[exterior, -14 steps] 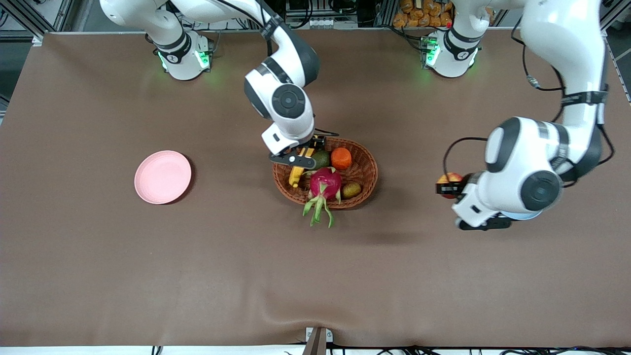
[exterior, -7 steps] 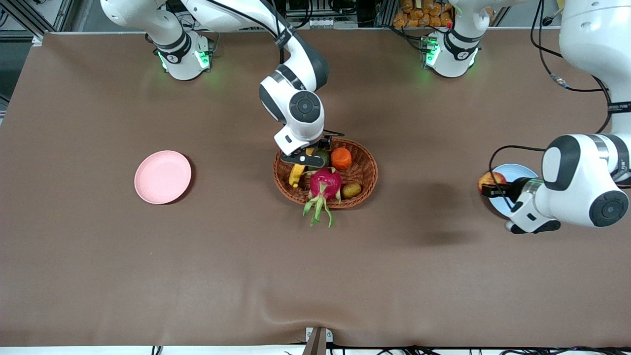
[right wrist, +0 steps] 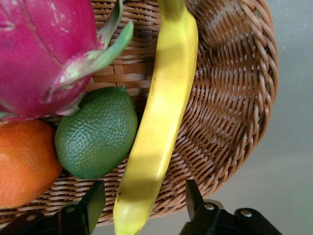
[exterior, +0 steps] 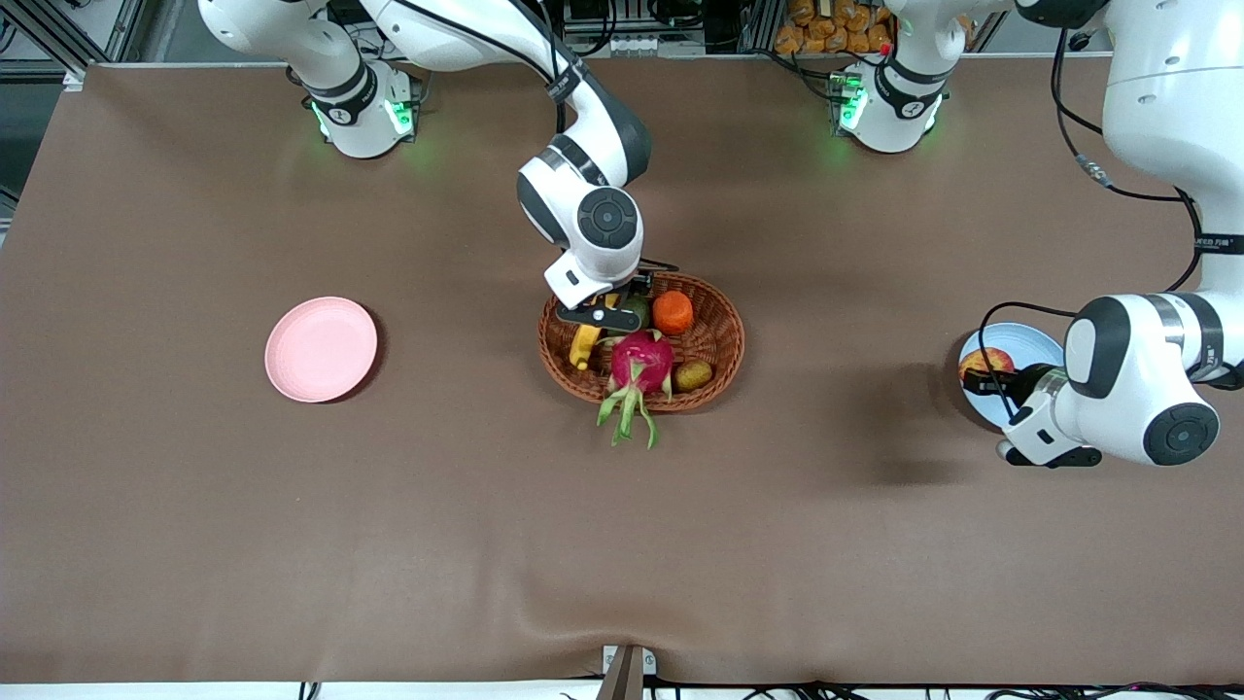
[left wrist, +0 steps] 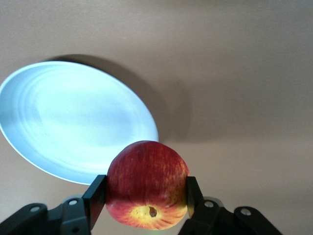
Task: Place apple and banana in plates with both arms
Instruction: 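Lower the apple onto the blue plate while the right gripper grasps the banana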
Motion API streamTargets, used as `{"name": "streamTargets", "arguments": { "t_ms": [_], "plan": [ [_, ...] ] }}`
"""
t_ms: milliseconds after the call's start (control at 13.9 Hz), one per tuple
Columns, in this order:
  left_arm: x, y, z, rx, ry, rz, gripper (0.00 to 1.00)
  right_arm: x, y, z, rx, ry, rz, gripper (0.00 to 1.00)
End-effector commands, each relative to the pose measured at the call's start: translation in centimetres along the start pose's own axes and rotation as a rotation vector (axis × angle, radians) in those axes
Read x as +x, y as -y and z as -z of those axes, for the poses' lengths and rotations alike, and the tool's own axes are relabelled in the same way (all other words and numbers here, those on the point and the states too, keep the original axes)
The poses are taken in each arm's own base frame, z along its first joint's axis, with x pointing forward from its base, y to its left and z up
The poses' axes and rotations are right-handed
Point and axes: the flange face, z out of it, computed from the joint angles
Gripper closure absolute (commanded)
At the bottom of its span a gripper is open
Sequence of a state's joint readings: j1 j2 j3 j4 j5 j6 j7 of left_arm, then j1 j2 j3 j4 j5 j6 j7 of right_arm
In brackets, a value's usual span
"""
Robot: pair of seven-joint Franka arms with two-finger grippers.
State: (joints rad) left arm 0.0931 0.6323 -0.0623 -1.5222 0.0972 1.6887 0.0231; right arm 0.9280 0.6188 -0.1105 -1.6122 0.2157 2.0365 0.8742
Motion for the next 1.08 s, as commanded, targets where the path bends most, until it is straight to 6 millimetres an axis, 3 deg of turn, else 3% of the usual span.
{"name": "streamTargets", "arguments": {
  "t_ms": [0,215,646,861,1004],
  "plan": [
    [0.5,0.7,-0.8,0.020,0.010,-0.030,0.69,-0.4,0.6,-0.6,-0.001,-0.016,-0.002,0.28],
    [0.7,1.8,-2.5,0.009,0.040,-0.034,0.67,-0.3,0.8,-1.1,-0.001,-0.019,-0.029,0.32],
    [0.4,3.2,-1.6,0.073,0.030,-0.053,0.67,-0.3,0.9,-1.2,0.002,-0.022,-0.027,0.47],
    [0.3,5.5,-4.0,0.056,0.067,-0.042,0.64,-0.4,1.0,-1.6,-0.002,-0.019,-0.027,0.49],
    [0.3,6.0,-3.8,0.074,0.061,-0.053,0.63,-0.4,1.0,-1.6,-0.001,-0.020,-0.027,0.52]
  ]
}}
